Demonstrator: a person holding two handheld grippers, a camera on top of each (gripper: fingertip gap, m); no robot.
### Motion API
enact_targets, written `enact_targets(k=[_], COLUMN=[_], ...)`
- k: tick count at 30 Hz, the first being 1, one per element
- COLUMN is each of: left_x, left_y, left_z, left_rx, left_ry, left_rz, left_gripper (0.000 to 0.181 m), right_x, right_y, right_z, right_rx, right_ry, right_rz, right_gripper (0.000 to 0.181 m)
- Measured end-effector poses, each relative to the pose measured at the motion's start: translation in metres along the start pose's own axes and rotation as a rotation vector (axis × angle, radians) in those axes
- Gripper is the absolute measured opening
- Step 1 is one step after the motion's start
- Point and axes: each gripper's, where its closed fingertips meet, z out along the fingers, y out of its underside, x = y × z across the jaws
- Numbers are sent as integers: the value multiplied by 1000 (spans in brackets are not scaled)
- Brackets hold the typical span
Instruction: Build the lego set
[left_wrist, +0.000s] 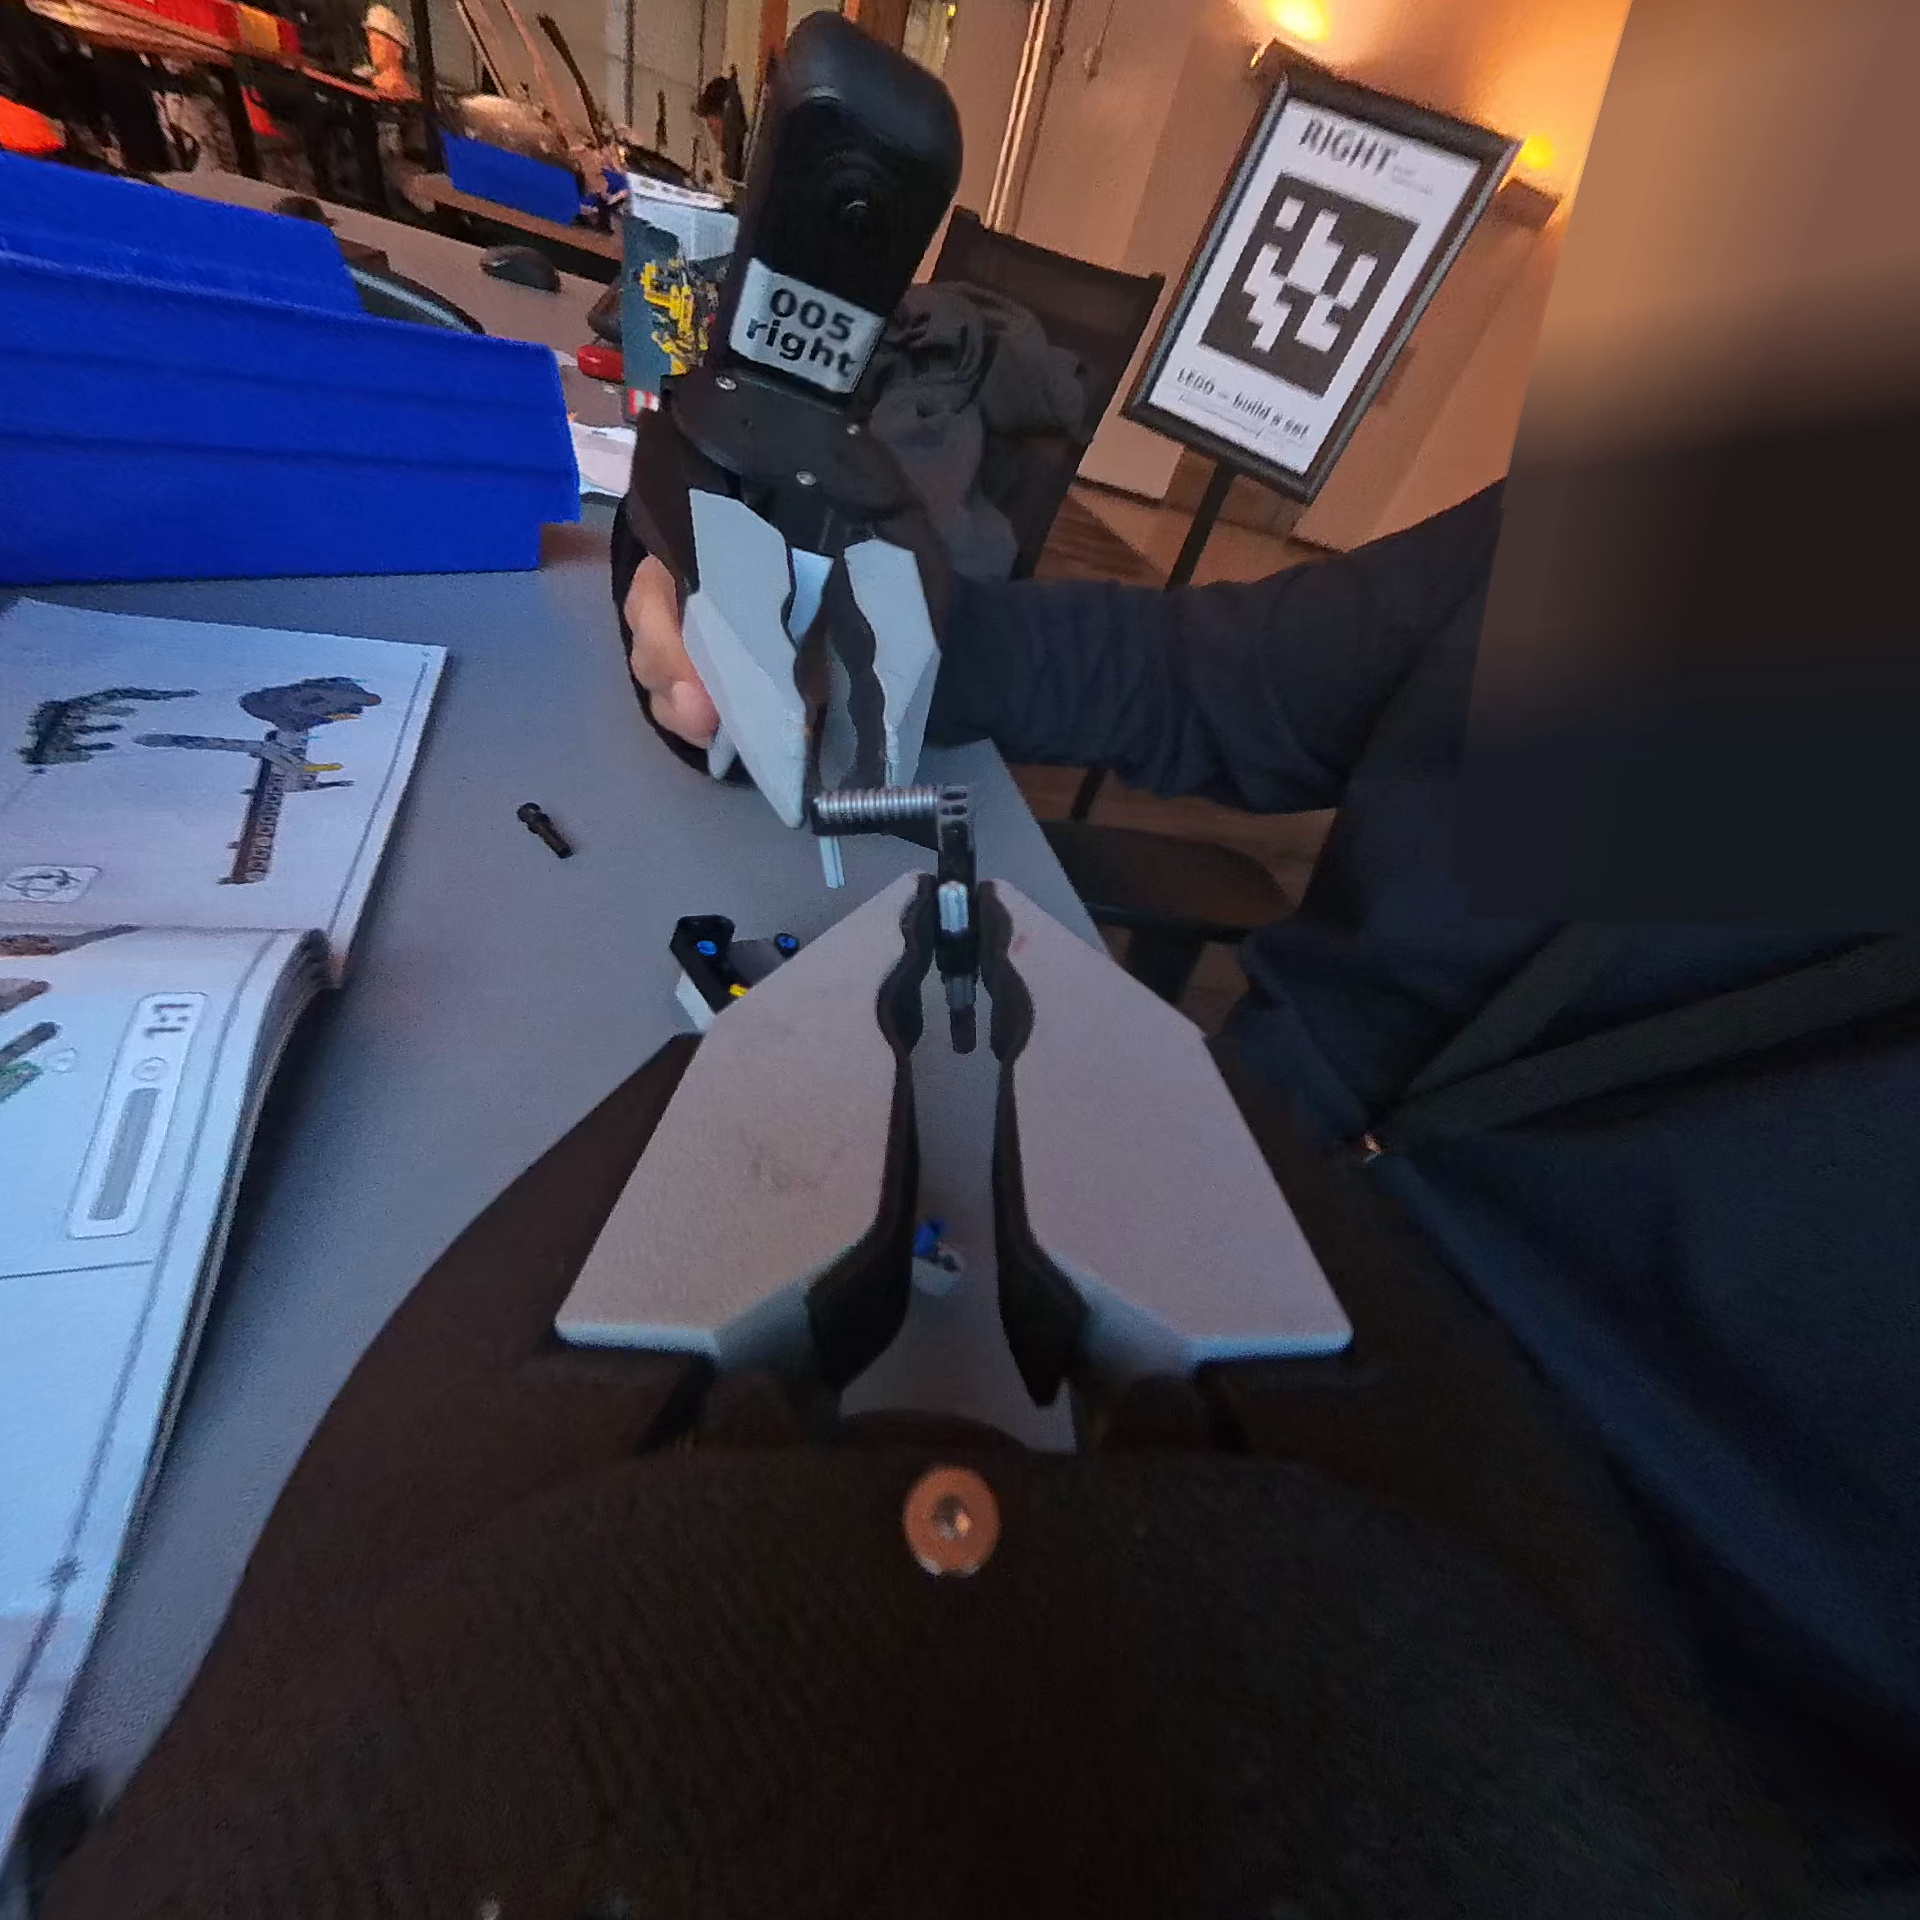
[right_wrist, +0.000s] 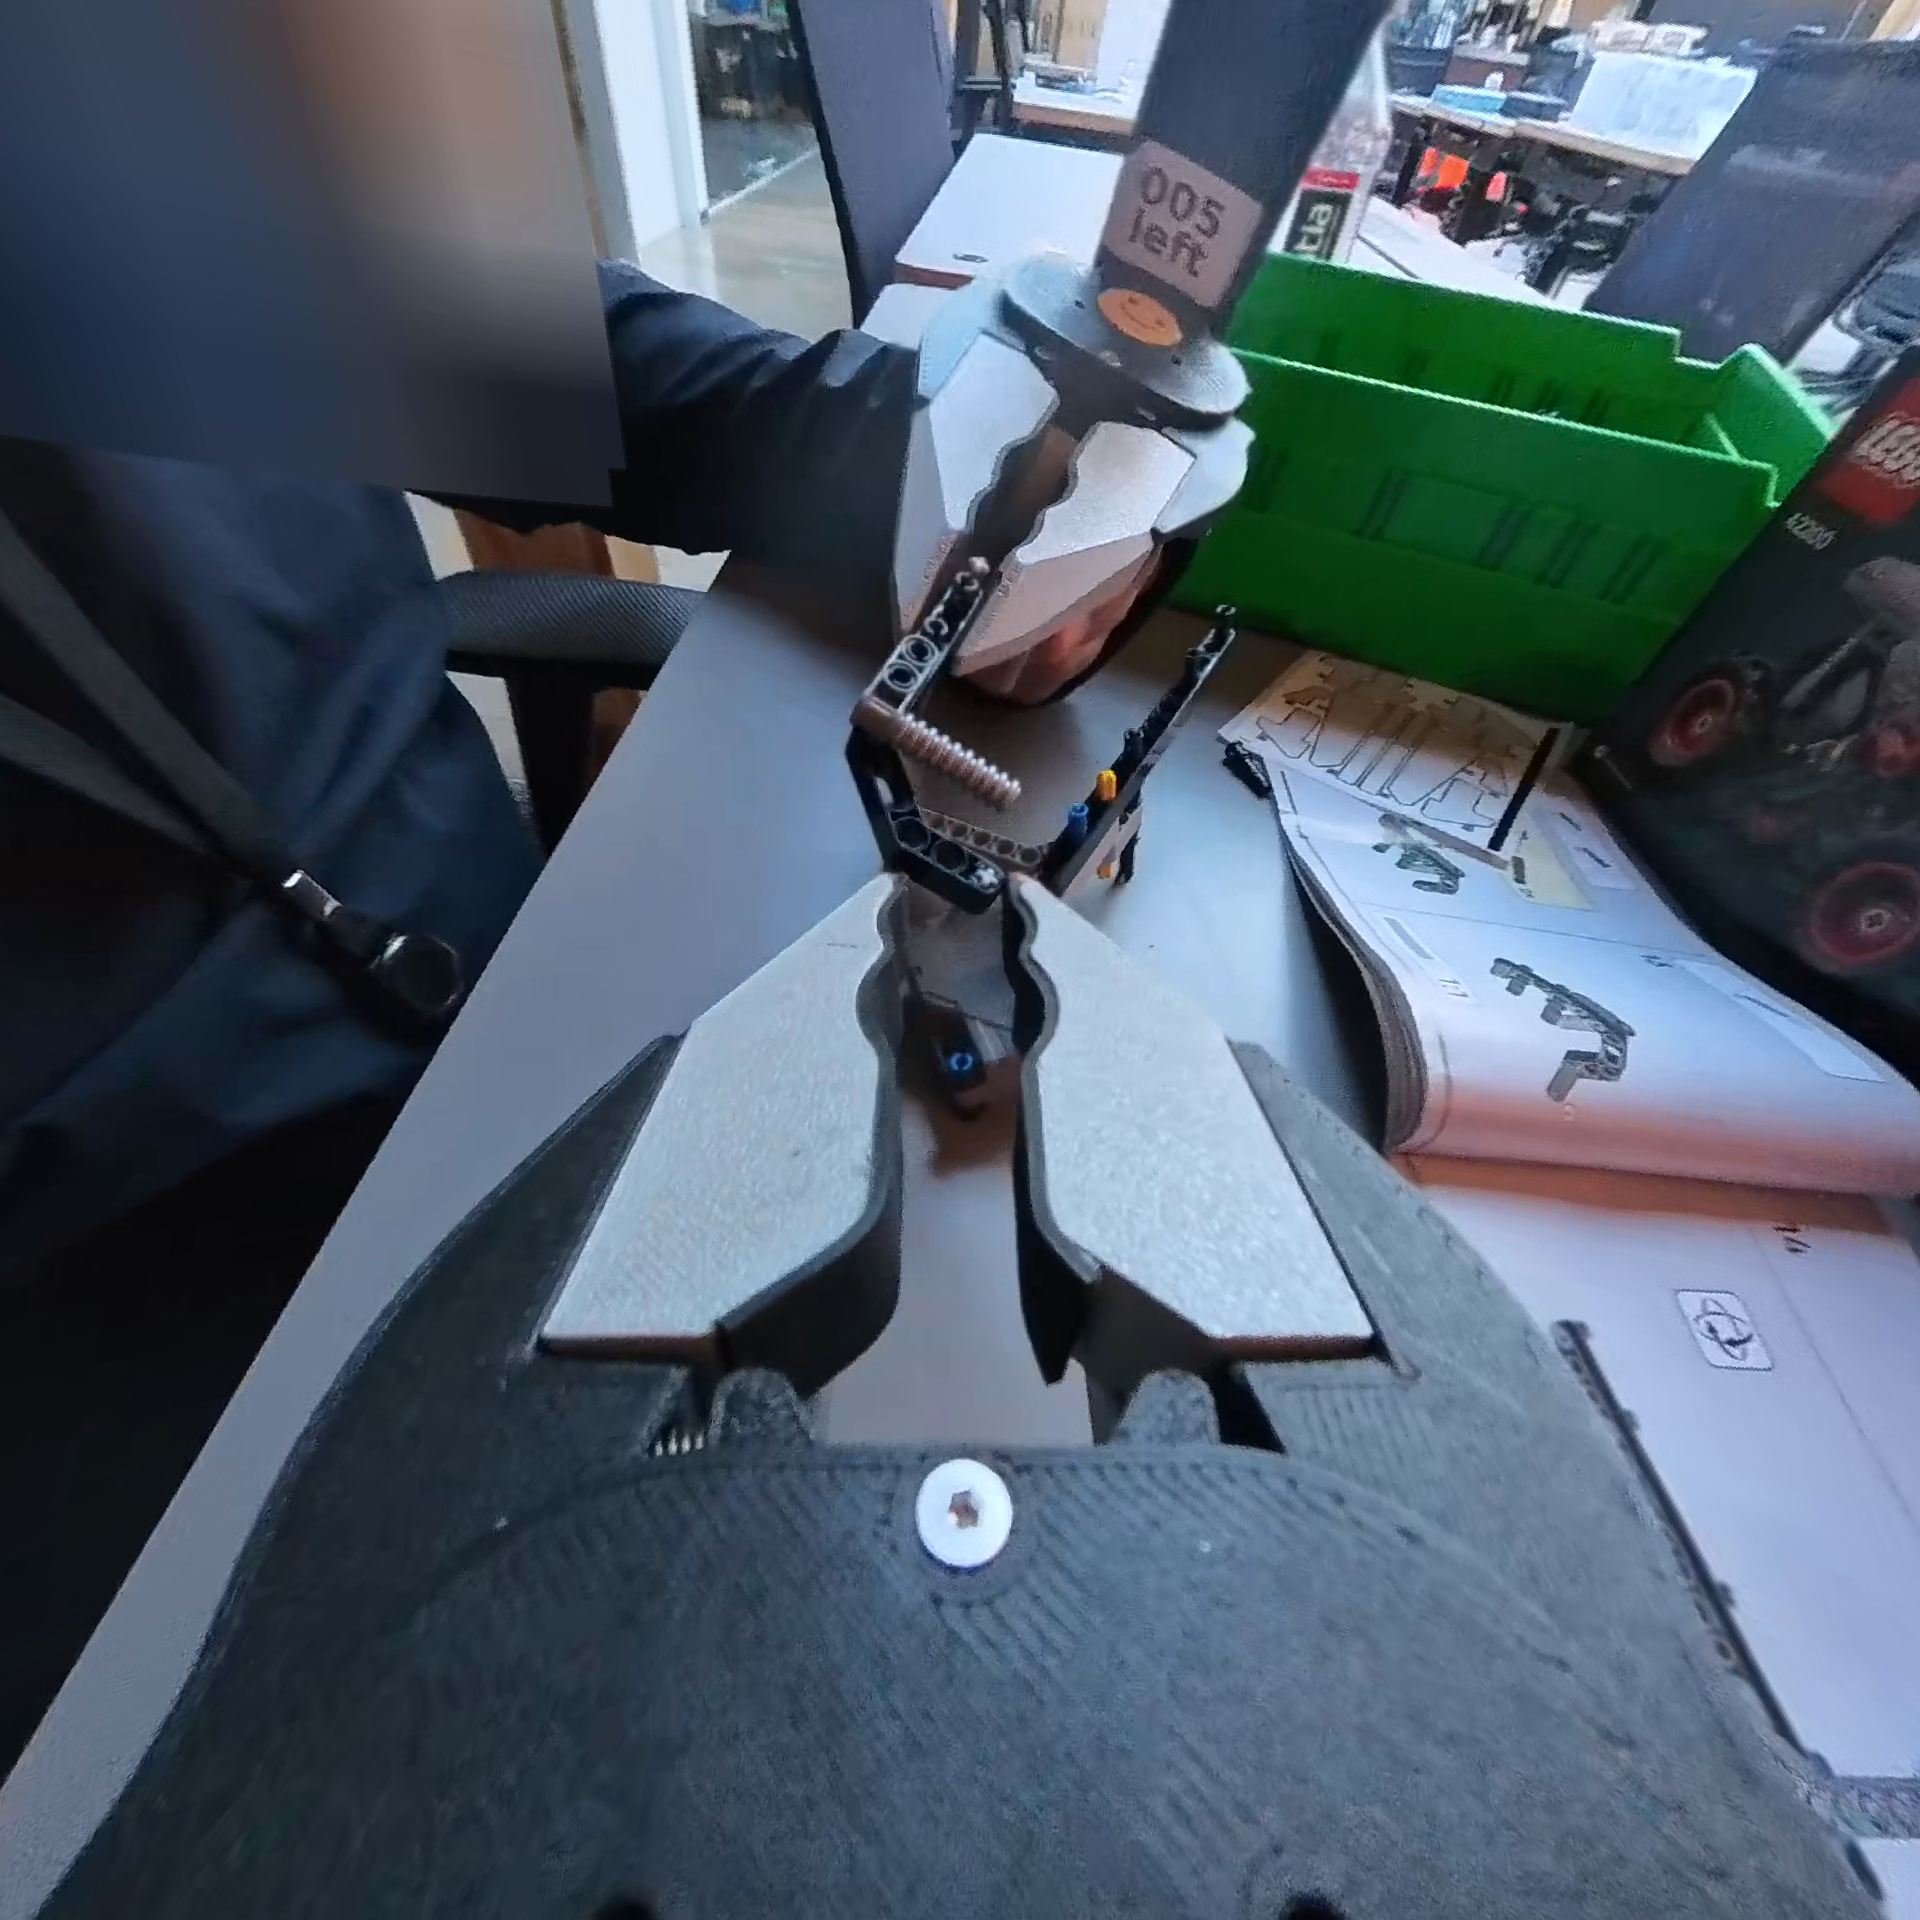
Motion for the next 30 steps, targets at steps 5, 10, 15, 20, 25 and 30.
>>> enact_targets(k=[5,10,15,20,25,30], left_x=[-5,-5,7,13,13,15], left_y=[-4,-9,-10,-10,-8,-5], left_z=[-1,-5,-5,0,3,4], left_rx=[45,96,100,90,75,50], left_ry=[18,54,100,91,67,63], left_rz=[-102,-168,-111,-25,12,38], left_gripper=[6,4,4,4,4,4], right_x=[-2,-6,0,-5,-12,-15], right_y=[1,6,0,-6,2,5], right_z=[-1,1,-4,-2,3,3], right_rx=[-3,-25,-2,23,-30,-43], right_ry=[-21,-41,-4,-28,-22,-35], right_rz=[13,2,-1,26,-53,-59], right_gripper=[9,0,12,31,2,1])
